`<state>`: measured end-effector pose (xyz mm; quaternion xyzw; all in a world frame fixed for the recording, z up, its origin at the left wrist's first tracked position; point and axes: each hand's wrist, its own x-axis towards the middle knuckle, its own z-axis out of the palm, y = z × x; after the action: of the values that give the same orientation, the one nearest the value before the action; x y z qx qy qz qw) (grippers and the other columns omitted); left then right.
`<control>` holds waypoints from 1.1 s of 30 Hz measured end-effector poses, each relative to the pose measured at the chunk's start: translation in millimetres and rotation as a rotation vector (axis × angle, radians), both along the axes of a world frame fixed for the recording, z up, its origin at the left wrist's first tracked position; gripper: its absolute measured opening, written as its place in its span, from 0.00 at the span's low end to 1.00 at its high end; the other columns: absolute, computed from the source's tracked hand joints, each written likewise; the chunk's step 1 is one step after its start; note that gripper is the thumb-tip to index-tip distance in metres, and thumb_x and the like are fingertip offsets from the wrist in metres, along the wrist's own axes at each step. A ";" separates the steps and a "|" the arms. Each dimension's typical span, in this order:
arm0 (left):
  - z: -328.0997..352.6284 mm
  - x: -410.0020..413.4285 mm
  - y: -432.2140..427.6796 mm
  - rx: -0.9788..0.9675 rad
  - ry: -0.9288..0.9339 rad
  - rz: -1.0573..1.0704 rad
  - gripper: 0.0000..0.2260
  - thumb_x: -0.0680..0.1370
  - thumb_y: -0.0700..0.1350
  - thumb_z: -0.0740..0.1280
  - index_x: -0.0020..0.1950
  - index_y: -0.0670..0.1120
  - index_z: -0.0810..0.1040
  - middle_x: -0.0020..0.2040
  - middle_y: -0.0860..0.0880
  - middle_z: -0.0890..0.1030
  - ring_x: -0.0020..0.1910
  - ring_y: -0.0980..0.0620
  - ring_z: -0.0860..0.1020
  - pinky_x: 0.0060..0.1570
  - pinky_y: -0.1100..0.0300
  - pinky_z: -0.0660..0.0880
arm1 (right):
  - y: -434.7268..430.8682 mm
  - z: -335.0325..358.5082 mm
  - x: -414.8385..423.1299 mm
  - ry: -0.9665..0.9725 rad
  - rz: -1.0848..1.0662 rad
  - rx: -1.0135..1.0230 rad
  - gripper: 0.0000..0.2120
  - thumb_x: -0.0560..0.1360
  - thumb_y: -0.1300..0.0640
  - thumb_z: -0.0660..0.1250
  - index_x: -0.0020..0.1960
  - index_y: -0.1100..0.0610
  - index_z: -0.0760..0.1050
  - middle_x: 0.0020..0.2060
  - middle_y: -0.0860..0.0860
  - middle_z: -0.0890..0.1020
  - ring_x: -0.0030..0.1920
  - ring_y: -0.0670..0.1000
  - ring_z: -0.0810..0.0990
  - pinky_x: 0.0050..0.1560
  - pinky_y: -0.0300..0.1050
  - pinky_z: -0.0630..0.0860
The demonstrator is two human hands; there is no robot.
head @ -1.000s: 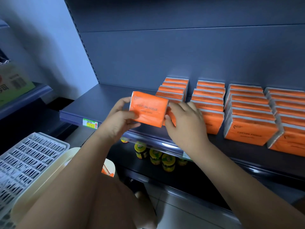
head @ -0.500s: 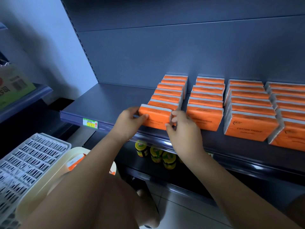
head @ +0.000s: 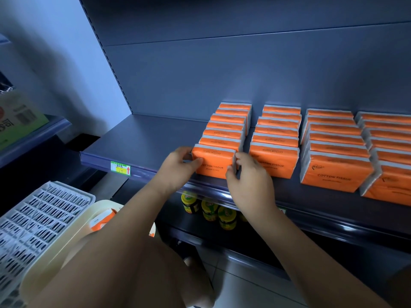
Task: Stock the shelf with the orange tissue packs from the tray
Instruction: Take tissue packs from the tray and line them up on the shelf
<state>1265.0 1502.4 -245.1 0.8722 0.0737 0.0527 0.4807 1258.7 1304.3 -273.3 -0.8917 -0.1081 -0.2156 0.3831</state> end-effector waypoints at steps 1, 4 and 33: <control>0.2 -0.7 -0.7 -0.006 0.003 0.000 0.10 0.81 0.49 0.69 0.61 0.51 0.80 0.55 0.52 0.82 0.53 0.53 0.82 0.56 0.53 0.79 | 0.5 -0.1 -0.6 0.009 0.002 0.000 0.13 0.79 0.55 0.70 0.62 0.57 0.78 0.49 0.50 0.84 0.49 0.54 0.82 0.46 0.48 0.80; 0.4 -2.8 -2.7 -0.003 0.003 0.002 0.11 0.81 0.49 0.69 0.63 0.50 0.80 0.56 0.53 0.82 0.54 0.56 0.81 0.54 0.59 0.78 | 1.4 0.1 -3.1 0.028 -0.001 0.013 0.15 0.79 0.55 0.70 0.64 0.57 0.77 0.52 0.51 0.84 0.52 0.55 0.82 0.48 0.47 0.79; 32.8 -61.1 -8.5 0.911 -0.291 0.249 0.28 0.83 0.61 0.56 0.74 0.43 0.72 0.70 0.43 0.78 0.66 0.38 0.77 0.71 0.42 0.67 | 5.5 56.2 -38.7 0.043 0.101 -0.066 0.24 0.84 0.47 0.59 0.77 0.56 0.68 0.73 0.52 0.75 0.72 0.55 0.72 0.69 0.50 0.70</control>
<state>1204.0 1493.9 -212.3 0.9619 0.0790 0.2578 0.0460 1220.0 1309.8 -217.1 -0.9017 -0.1519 -0.1731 0.3659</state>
